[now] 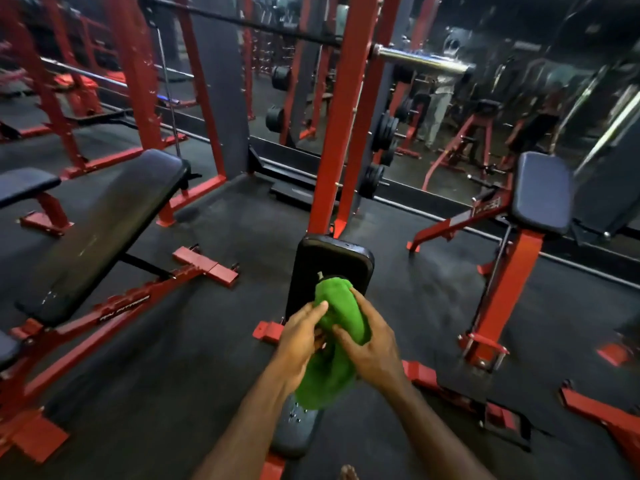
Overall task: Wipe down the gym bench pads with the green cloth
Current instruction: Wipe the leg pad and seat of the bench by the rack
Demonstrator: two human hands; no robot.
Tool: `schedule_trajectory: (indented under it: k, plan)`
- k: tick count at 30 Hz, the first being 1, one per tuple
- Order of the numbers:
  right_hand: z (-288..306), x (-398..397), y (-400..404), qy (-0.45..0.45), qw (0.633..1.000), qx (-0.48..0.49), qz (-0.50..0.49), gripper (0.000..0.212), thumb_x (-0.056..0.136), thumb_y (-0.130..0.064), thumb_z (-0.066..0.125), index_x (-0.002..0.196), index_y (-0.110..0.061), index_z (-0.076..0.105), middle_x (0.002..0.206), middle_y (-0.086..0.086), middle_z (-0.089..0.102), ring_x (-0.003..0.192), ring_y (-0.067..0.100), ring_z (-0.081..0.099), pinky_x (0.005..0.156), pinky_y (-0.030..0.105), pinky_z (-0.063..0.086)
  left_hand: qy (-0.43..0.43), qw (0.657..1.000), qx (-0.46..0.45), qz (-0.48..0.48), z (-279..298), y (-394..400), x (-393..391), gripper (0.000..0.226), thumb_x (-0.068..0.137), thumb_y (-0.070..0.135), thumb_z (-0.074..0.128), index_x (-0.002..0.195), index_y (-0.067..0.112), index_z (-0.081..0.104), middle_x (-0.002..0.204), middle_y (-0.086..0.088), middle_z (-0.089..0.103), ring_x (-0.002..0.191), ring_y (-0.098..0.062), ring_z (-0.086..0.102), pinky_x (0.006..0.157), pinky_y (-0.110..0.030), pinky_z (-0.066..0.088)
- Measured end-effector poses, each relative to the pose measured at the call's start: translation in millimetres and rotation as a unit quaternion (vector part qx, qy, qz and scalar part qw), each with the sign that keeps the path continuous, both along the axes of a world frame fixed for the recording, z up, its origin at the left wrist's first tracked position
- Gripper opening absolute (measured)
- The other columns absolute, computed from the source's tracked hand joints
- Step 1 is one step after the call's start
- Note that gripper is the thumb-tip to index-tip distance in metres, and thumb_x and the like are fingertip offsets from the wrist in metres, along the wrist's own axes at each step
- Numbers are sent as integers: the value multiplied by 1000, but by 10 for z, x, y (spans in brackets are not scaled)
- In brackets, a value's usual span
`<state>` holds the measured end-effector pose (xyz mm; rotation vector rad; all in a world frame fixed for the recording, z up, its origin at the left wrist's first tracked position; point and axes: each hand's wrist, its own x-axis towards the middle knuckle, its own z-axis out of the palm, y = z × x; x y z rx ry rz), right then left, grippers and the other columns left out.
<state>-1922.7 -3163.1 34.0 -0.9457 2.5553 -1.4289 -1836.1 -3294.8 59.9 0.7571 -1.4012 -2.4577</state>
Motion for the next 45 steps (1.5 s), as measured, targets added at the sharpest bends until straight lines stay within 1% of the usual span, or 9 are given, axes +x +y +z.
schedule_trajectory:
  k: [5,9,13,18,22,27,33,41,45]
  plan:
    - [-190,-1445,-324,-15,997,-6,-81,51,86,-27,81,135,-28,67,119,-5,75,108,13,69,91,24,50,-52,993,-97,32,-338,-319,-894,30,106,27,52,133,22,64,129,4,67,121,-17,61,99,-33,46]
    - [-368,-2394,-652,24,993,55,-105,61,84,-31,81,141,-23,62,121,9,66,113,31,63,94,38,51,-132,979,-136,81,-576,-560,-1494,19,104,27,56,117,29,69,121,3,71,113,-18,65,81,-27,48]
    - [-581,-3158,-1004,48,987,140,-64,63,85,-32,75,144,-23,57,131,16,57,115,41,58,96,46,50,-171,959,-198,106,-700,-754,-2144,15,103,28,60,113,29,71,109,9,72,103,-11,67,80,-22,48]
    - [-884,-3360,-1148,85,940,329,36,72,96,-50,59,160,-34,30,158,13,34,139,38,40,104,55,44,-221,932,-264,109,-782,-918,-2777,24,99,23,68,122,18,70,119,3,69,106,-16,65,90,-24,45]
    - [-932,-3492,-1283,143,928,337,72,75,97,-56,54,162,-36,23,156,13,36,135,37,44,103,54,44,-269,905,-314,103,-755,-1061,-3020,43,98,28,68,139,20,60,133,2,52,89,-6,60,86,-17,42]
    - [-856,-3694,-1821,157,903,354,186,77,99,-60,49,164,-38,14,150,14,39,130,39,47,103,57,43,-279,897,-326,110,-848,-1171,-3123,52,96,35,69,145,26,54,142,0,49,97,-11,65,97,-29,50]
    - [-938,-3985,-1565,149,908,302,248,77,96,-68,45,162,-34,27,140,17,54,119,40,60,93,46,53,-289,901,-304,112,-1014,-1210,-2842,46,99,30,68,142,22,57,146,-1,47,83,5,58,86,-22,47]
    - [-831,-3816,-1775,166,879,400,198,78,99,-65,47,163,-42,9,148,13,43,126,37,53,98,53,49,-267,901,-334,70,-902,-1416,-3049,50,98,33,68,144,22,54,146,-3,49,94,-10,62,90,-19,42]
    - [-885,-3853,-1880,146,885,385,219,82,97,-67,49,164,-41,9,150,12,41,128,37,52,99,54,50,-256,893,-368,43,-941,-1502,-3266,54,97,29,67,147,20,50,146,0,44,107,-16,64,80,-5,32]
